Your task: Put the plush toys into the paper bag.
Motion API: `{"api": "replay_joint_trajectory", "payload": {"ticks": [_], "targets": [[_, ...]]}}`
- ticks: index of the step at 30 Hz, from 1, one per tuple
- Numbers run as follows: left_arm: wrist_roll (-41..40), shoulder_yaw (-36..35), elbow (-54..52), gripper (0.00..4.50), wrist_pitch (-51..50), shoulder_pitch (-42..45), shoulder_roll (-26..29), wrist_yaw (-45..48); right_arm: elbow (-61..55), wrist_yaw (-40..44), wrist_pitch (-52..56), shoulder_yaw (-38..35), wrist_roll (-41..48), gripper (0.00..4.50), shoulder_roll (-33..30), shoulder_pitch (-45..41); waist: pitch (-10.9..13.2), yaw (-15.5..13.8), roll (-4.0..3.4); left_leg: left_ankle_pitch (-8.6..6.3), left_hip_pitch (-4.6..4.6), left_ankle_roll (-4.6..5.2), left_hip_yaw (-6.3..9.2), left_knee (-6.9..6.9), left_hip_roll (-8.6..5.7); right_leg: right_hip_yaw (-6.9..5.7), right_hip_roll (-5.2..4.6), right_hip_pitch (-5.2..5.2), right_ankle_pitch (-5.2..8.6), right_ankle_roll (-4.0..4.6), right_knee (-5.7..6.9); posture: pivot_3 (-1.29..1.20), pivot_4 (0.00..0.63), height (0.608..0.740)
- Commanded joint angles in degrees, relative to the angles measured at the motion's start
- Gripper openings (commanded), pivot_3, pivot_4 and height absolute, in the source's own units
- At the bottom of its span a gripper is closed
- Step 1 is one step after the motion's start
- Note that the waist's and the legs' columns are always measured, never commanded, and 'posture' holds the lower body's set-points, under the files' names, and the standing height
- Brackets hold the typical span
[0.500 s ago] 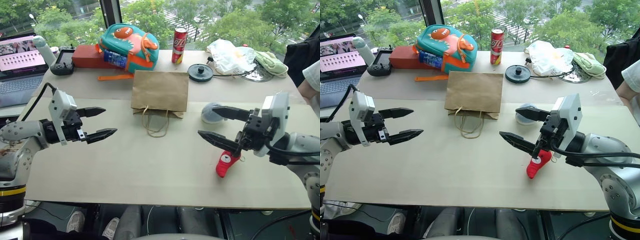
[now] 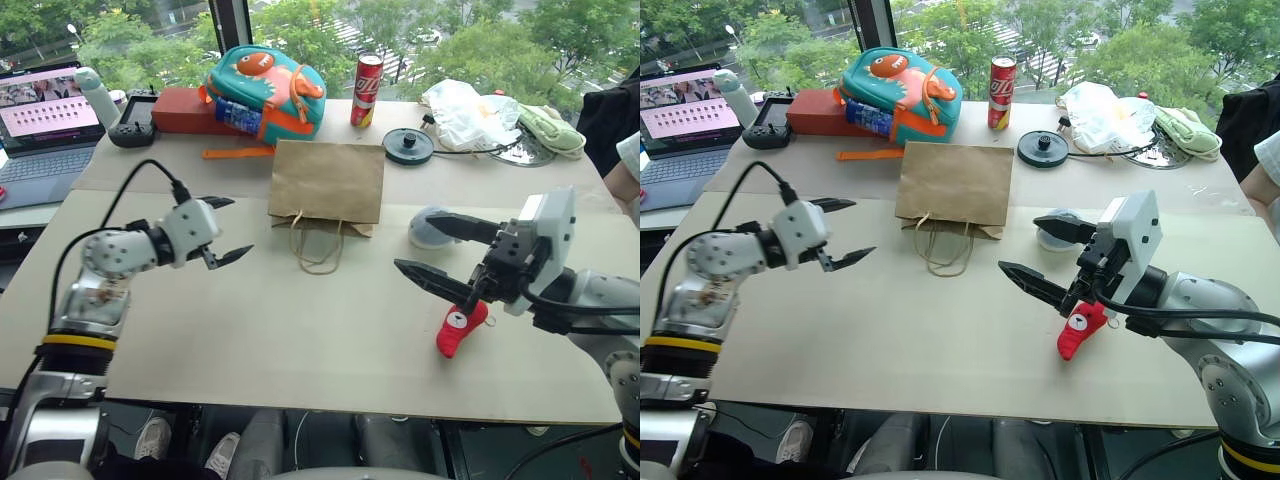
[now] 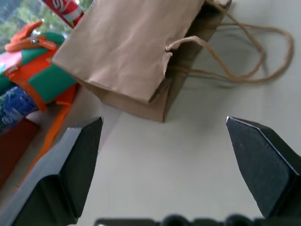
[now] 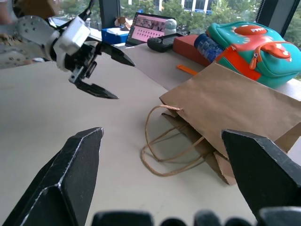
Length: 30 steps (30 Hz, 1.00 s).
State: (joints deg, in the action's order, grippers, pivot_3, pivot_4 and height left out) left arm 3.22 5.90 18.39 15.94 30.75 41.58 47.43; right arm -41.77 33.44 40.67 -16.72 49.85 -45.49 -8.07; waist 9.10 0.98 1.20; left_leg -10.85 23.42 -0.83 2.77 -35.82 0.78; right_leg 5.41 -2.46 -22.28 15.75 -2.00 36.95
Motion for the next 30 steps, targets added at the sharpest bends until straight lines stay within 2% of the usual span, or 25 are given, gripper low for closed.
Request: {"api": "replay_joint_trajectory", "payload": {"ticks": [1, 7, 11, 16, 21, 23, 24, 30], "targets": [[9.8, 3.4, 10.6, 4.50, 14.3, 6.4, -2.0, -9.5, -2.9, -2.2, 0.2, -1.3, 1.3, 4.44, -0.1, -0.2, 0.0, 0.0, 0.00, -0.01, 0.01, 0.01, 0.00, 0.00, 0.00, 0.00, 0.00, 0.00, 0.00, 0.00, 0.00, 0.00, 0.150, 0.739], [22.9, 11.1, 29.8, 4.50, 27.1, 18.5, -9.4, -25.8, -5.3, -6.4, 0.1, -0.2, 1.2, 4.44, 0.9, -0.1, 0.0, -0.3, 0.02, 0.00, 0.05, 0.01, 0.05, -0.10, -0.07, -0.04, -0.03, 0.04, -0.01, -0.04, 0.03, 0.00, 0.150, 0.739], [27.4, 14.9, 39.0, 4.50, 31.8, 23.8, -13.0, -31.6, -6.1, -8.4, 0.2, 0.6, 0.9, 4.44, 1.4, -0.4, 0.0, -0.1, 0.02, -0.01, 0.11, 0.02, 0.05, -0.09, -0.10, -0.03, -0.04, 0.03, -0.02, -0.07, 0.00, 0.00, 0.150, 0.739], [31.3, 18.3, 46.2, 4.50, 33.8, 28.7, -16.6, -38.1, -6.7, -9.9, -0.1, 0.9, 0.9, 4.44, 1.7, -0.2, 0.0, 0.0, 0.03, -0.01, 0.09, 0.03, 0.07, -0.06, -0.10, -0.04, -0.01, 0.01, -0.02, -0.07, 0.05, 0.00, 0.150, 0.739], [31.9, 19.1, 48.9, 4.50, 35.2, 30.4, -16.9, -39.3, -7.1, -10.7, -0.3, 1.0, 0.9, 4.44, 1.8, 0.1, 0.0, 0.0, 0.03, -0.01, 0.08, 0.03, 0.05, -0.08, -0.10, -0.03, -0.01, 0.02, -0.01, -0.08, 0.06, 0.00, 0.150, 0.739], [31.9, 19.3, 49.3, 3.95, 35.9, 30.6, -16.8, -39.0, -7.2, -10.9, -0.4, 1.1, 0.8, 4.50, 1.8, 0.1, 0.0, 0.0, 0.03, -0.01, 0.08, 0.03, 0.06, -0.08, -0.11, -0.04, -0.01, 0.02, -0.01, -0.08, 0.07, 0.00, 0.150, 0.739], [31.9, 19.2, 49.5, 3.81, 36.2, 30.6, -16.7, -38.5, -7.2, -11.0, -0.4, 1.2, 0.8, 4.50, 1.9, 0.1, 0.0, -0.1, 0.03, -0.01, 0.08, 0.03, 0.06, -0.08, -0.11, -0.04, -0.02, 0.02, -0.01, -0.08, 0.07, 0.00, 0.150, 0.739], [31.6, 19.1, 49.5, 1.59, 37.4, 30.4, -16.1, -36.8, -6.9, -11.3, -0.8, 2.2, 0.2, 4.50, 2.1, -0.4, 0.0, -0.1, 0.03, -0.01, 0.08, 0.03, 0.06, -0.08, -0.11, -0.04, -0.02, 0.02, -0.01, -0.08, 0.07, 0.00, 0.150, 0.739]]}}
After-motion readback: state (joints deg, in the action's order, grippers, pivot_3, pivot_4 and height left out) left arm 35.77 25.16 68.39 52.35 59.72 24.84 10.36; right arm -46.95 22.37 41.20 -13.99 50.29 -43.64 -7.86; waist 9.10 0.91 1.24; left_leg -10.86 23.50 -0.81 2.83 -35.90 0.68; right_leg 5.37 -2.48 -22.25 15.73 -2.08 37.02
